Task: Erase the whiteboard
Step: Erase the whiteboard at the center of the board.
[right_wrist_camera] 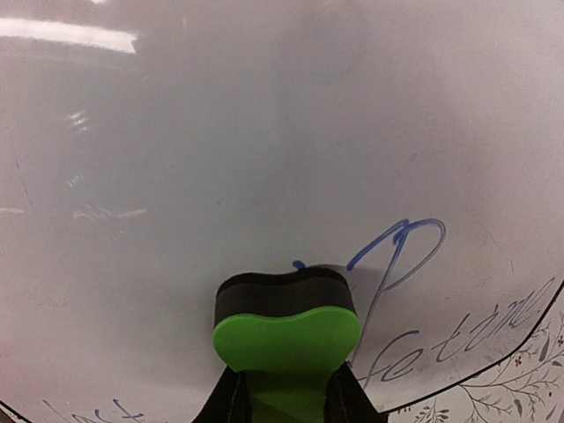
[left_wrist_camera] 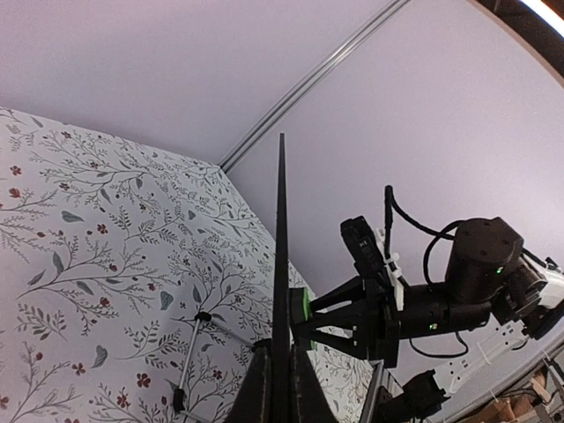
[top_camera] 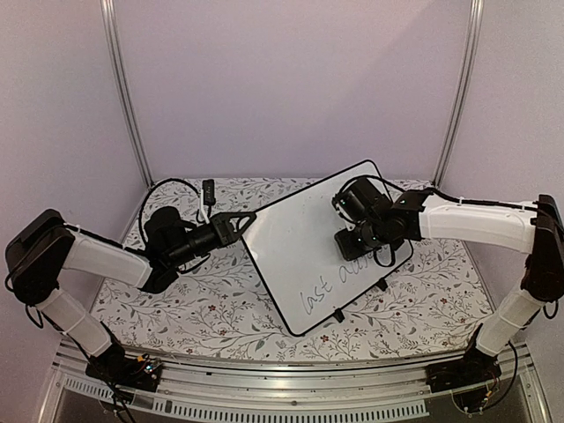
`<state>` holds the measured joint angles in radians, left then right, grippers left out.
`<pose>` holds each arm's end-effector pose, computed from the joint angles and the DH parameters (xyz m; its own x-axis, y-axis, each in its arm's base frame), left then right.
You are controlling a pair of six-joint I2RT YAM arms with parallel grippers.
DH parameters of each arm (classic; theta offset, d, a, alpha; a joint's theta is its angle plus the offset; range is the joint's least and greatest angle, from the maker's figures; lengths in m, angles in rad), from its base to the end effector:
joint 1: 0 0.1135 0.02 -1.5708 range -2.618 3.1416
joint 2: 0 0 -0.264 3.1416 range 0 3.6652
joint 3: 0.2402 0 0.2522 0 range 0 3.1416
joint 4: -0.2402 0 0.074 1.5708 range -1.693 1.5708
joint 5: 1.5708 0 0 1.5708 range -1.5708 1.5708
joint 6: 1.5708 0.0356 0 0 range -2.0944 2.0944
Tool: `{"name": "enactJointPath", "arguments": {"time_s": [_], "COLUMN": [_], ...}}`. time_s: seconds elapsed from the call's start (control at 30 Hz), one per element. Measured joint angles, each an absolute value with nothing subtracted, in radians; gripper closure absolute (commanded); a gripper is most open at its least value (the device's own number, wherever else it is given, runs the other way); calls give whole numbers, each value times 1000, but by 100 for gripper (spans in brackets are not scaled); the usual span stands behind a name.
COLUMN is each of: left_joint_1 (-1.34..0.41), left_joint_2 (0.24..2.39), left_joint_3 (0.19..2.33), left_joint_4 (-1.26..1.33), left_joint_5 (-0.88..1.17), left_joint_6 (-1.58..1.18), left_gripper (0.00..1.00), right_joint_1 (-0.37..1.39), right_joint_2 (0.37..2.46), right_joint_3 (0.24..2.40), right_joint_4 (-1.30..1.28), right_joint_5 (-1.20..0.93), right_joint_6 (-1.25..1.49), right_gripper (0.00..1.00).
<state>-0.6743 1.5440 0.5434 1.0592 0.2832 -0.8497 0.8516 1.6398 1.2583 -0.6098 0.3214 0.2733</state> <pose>0.2310 -0.1974 0.2099 -0.5837 -0.4567 -0.6714 0.5740 0.3527 -0.7390 0.2370 0.2536 0.2512 -0.6927 -0.4023 -0.5986 -0.4288 0.8971 -0.1067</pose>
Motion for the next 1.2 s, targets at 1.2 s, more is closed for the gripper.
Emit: {"name": "enactJointPath", "arguments": {"time_s": [1.2], "left_joint_1": [-674], "left_joint_2": [1549], "left_joint_3": [544], "left_joint_4": [1065], "left_joint_5": [283], "left_joint_6": [-854], "left_gripper": [100], "right_joint_1": [810], "right_joint_2": [1630], "right_joint_3": [1245], "right_joint_4": [-604], "right_joint_5": [317], "right_joint_6": [255], "right_gripper": [100]}}
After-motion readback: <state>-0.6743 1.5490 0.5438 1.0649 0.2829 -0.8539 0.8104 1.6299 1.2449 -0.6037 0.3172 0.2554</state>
